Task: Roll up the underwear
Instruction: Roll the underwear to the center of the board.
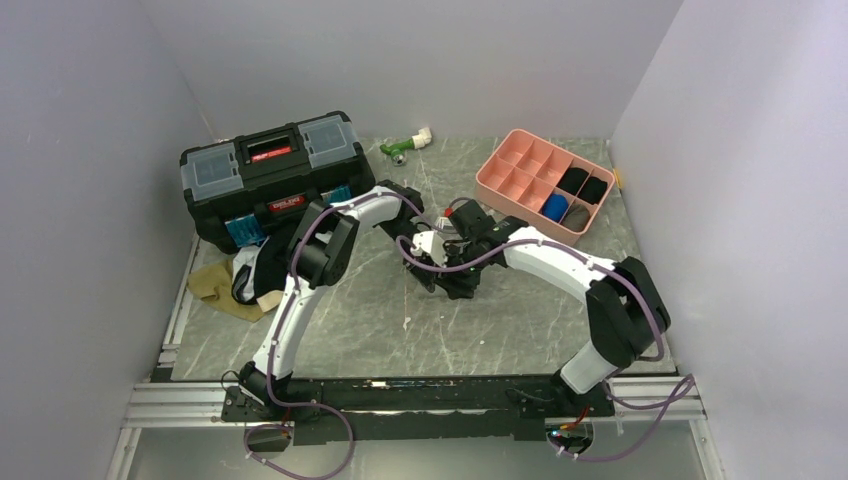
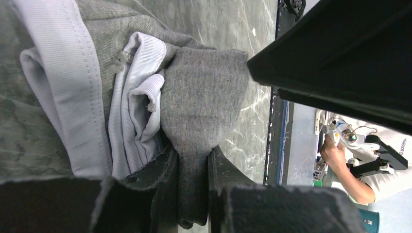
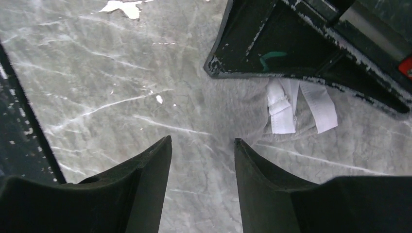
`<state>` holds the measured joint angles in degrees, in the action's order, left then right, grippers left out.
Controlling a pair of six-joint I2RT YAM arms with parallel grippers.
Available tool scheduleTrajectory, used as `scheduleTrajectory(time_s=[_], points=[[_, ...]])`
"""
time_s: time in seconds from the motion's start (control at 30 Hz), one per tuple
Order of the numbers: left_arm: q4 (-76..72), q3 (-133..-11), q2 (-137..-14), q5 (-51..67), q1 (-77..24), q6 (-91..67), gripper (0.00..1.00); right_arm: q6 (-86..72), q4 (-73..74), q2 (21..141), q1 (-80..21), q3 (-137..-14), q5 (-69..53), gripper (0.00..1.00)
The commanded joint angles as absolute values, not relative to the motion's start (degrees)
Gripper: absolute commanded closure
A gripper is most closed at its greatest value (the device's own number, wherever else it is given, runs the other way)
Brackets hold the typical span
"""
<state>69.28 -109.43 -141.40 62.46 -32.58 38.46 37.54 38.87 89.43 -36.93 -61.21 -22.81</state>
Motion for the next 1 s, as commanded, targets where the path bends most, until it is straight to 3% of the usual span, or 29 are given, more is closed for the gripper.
scheduleTrajectory(time_s=[0.0, 0.57, 0.8, 0.97], points=[[69.84, -109.92, -144.02, 56.77, -32.22, 41.96, 1.0, 39.56, 36.29, 91.67, -38.36, -64.93, -19.16, 0.47], [70.99, -110.12, -144.5, 57.46, -32.25, 43.14, 1.0, 40.4, 31.78, 99.27, -42.09, -63.66, -14.29, 0.52], [70.0, -109.43, -144.18, 57.52, -32.18, 41.05, 1.0, 40.09, 33.89, 102.67, -42.1, -63.11, -16.43, 0.78], [66.4, -105.25, -141.89, 57.29, -32.09, 38.3, 0.8, 39.3, 36.16, 104.23, -42.05, -62.76, -18.52, 1.0]])
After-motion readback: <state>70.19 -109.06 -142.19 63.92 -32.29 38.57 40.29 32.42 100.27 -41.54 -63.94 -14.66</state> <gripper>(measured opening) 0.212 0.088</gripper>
